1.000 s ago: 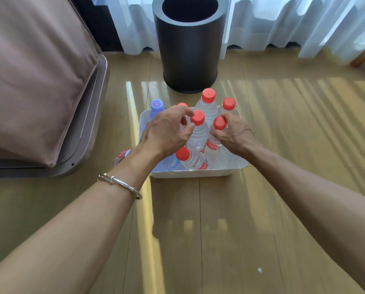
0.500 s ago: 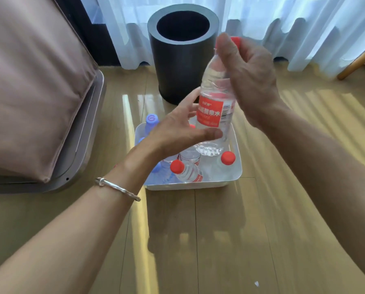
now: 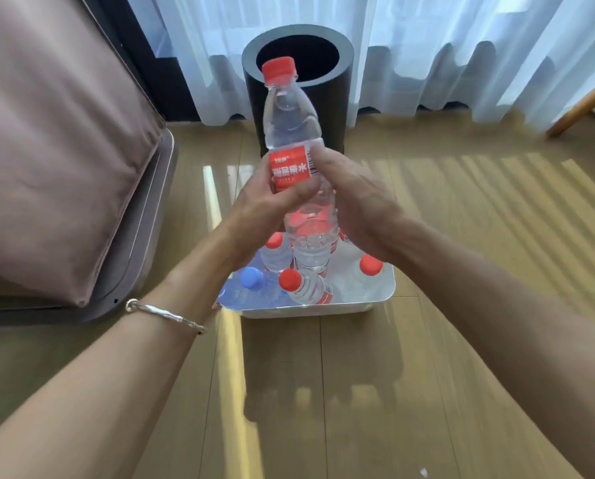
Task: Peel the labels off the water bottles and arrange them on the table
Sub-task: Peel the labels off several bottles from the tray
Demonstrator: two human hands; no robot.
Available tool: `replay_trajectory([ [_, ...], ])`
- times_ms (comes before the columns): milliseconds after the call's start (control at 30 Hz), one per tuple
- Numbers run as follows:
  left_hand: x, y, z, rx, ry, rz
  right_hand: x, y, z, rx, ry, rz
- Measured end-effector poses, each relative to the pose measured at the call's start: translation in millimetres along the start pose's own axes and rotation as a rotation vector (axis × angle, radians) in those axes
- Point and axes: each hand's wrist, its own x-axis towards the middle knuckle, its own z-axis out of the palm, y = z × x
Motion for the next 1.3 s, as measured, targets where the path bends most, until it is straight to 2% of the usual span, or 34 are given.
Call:
replay_trajectory([
  [133, -3, -3, -1, 0.087, -0.007, -0.024, -2, 6, 3, -0.018, -0.029, 0.032],
  [433, -4, -9, 1, 0.247, 0.009, 0.033, -1, 17, 3, 0.003, 0.08, 0.062],
  [767, 3, -10, 0, 0.197, -0.004, 0.049, 1, 19, 2, 0.007, 0.079, -0.001],
  [1300, 13, -16, 3, 0.197, -0.037, 0.055, -1, 14, -2, 0.074, 0.123, 0.001],
])
